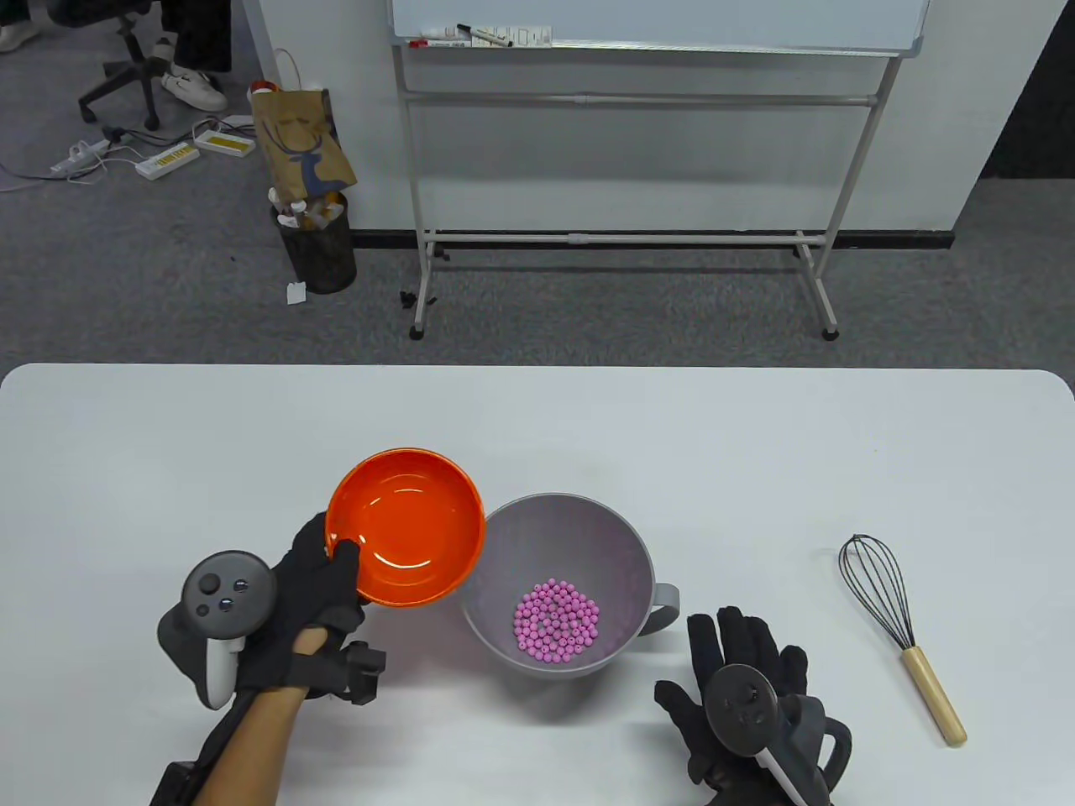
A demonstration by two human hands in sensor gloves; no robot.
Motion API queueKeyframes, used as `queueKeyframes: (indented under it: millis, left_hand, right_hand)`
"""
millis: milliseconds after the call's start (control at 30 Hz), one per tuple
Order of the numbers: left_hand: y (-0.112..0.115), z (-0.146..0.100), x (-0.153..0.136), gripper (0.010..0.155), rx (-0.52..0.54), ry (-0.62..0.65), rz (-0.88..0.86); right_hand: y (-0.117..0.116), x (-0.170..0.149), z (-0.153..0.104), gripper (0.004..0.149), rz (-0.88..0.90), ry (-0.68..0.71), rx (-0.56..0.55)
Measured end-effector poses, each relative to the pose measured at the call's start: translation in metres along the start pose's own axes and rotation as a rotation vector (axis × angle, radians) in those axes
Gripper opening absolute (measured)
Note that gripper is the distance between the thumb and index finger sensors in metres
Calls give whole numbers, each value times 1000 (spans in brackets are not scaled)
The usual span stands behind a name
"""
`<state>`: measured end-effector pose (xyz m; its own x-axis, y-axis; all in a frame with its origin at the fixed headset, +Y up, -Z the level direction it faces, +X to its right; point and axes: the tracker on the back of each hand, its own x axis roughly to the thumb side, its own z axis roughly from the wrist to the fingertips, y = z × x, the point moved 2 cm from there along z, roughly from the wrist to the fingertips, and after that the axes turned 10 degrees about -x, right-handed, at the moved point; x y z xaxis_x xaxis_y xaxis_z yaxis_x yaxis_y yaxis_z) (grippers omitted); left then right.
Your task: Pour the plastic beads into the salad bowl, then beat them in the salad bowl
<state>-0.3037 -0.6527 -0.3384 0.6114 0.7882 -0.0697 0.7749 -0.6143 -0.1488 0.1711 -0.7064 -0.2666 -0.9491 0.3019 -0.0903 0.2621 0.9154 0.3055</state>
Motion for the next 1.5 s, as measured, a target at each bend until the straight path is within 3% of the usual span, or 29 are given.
queueKeyframes:
  millis: [200, 333, 667, 800, 933, 1100, 1267, 1367, 1500]
  left_hand:
    - [-1, 1, -72, 55, -70, -188, -13]
    - [10, 4, -99, 56, -145, -280, 7]
    - [35, 9, -127, 57, -331, -399, 55]
    - [37, 10, -131, 57, -344, -416, 63]
    - [38, 9, -130, 60, -360, -418, 113]
    - [37, 6, -124, 73, -362, -404, 219]
    - [28, -1, -88, 83, -378, -374, 472]
    - [19, -6, -52, 81, -265, -264, 657]
    - [22, -14, -16, 77, -248, -64, 615]
  right_hand:
    - [0, 0, 0, 81, 3, -1, -1]
    - [-1, 0, 0, 81, 2, -1, 4]
    - [-1, 0, 1, 81, 5, -1, 6]
    - [-1, 0, 1, 81, 1, 1, 5]
    - [-2, 0, 0, 81, -2, 2, 5]
    - [-2, 0, 0, 81, -3, -5, 5]
    - [0, -1, 0, 81, 4, -11, -1]
    - [-1, -1, 0, 81, -1, -8, 2]
    - [0, -1, -1, 81, 1, -6, 0]
